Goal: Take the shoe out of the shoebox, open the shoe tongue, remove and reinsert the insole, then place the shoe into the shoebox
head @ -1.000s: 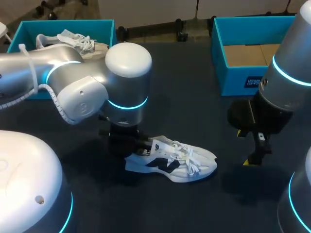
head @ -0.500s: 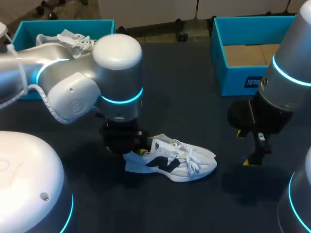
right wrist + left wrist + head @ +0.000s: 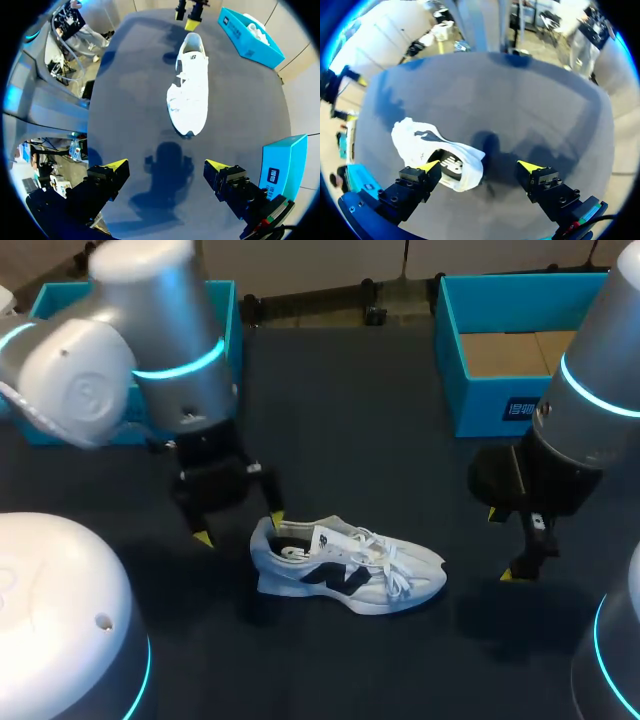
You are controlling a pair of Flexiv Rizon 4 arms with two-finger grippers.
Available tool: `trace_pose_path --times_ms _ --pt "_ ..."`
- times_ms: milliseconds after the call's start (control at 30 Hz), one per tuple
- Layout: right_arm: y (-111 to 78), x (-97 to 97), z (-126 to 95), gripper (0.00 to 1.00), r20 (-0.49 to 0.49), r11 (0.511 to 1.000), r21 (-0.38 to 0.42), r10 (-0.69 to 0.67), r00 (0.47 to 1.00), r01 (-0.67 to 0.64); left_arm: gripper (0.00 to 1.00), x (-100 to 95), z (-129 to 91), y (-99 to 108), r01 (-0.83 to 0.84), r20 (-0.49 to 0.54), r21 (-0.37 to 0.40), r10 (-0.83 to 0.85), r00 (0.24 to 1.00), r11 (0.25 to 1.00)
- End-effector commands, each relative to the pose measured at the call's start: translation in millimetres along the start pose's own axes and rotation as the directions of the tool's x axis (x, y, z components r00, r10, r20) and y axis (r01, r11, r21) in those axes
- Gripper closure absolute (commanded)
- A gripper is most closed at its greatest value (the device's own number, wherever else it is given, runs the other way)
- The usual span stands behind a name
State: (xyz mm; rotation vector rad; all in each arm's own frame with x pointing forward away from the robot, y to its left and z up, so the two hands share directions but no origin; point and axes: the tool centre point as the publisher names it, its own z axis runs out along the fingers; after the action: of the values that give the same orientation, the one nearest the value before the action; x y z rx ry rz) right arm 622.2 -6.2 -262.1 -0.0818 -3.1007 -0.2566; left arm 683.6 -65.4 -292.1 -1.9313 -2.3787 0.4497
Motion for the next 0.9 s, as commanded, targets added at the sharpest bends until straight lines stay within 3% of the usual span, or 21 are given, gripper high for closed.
trace_pose_path --times_ms 33,67,500,600,733,900 --pt "-0.1 0.1 2 0.0 0.001 1.0 0.0 0.0 1.0 0.0 0.0 15.3 -13 -8 0.079 0.173 0.046 -0.085 0.981 0.996" --pt "-0.1 0.1 2 0.0 0.001 1.0 0.0 0.0 1.0 0.0 0.0 17.7 -14 -8 0.095 0.183 0.086 -0.11 0.977 0.992" --pt "-0.1 0.1 2 0.0 0.001 1.0 0.0 0.0 1.0 0.0 0.0 17.7 -14 -8 0.095 0.183 0.086 -0.11 0.977 0.992" --pt "-0.1 0.1 2 0.0 0.001 1.0 0.0 0.0 1.0 0.0 0.0 22.9 -19 3 0.241 0.198 0.237 -0.29 0.937 0.941" --pt "-0.1 0.1 2 0.0 0.001 1.0 0.0 0.0 1.0 0.0 0.0 28.5 -19 27 0.399 0.186 0.323 -0.47 0.863 0.858" --pt "-0.1 0.1 2 0.0 0.001 1.0 0.0 0.0 1.0 0.0 0.0 36.5 -19 37 0.477 0.187 0.387 -0.573 0.798 0.79"
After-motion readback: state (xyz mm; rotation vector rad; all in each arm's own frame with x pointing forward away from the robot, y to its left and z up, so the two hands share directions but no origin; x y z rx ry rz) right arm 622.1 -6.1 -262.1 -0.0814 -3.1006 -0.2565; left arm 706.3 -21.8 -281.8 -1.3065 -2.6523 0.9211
